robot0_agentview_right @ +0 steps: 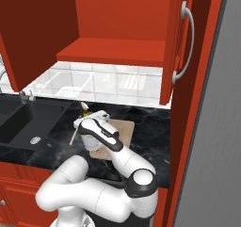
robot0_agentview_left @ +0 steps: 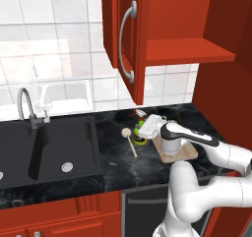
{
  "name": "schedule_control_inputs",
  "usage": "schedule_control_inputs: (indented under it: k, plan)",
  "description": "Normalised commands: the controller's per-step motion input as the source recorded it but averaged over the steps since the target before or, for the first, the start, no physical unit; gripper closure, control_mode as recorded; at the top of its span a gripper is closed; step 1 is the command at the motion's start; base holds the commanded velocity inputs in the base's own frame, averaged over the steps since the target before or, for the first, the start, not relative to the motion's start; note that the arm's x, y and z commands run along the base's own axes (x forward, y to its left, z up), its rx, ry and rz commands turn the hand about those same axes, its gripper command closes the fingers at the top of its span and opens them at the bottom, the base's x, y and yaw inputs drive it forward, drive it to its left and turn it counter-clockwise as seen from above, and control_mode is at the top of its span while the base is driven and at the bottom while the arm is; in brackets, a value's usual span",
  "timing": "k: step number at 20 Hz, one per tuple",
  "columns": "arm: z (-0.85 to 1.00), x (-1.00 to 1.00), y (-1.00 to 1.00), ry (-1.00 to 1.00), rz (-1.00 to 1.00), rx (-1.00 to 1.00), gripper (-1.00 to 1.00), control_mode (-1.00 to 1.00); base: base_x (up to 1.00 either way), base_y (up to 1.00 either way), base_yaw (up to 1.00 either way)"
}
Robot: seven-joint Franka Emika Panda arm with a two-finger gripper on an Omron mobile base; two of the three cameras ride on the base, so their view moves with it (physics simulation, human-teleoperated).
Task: Grab the spray bottle from the cabinet, then place it next to the cutting board for sanitizing. Then grab the dish brush from the countertop next to the sink and place it next to the cutting board.
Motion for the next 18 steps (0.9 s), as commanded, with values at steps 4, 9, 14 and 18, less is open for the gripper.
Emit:
schedule_control_inputs:
  k: [4, 9, 14, 18]
  plan:
    - [0.03, 0.0, 0.0, 0.0, 0.0, 0.0, -1.0, -1.0, 0.0, 0.0, 0.0]
    - [0.11, 0.0, 0.0, 0.0, 0.0, 0.0, -1.0, -1.0, 0.0, 0.0, 0.0]
    - [0.14, -0.09, -0.18, 0.0, -0.02, 0.03, -1.0, -1.0, 0.0, 0.0, 0.0]
    - [0.0, -0.23, -0.36, 0.08, -0.06, 0.04, -1.0, -1.0, 0.0, 0.0, 0.0]
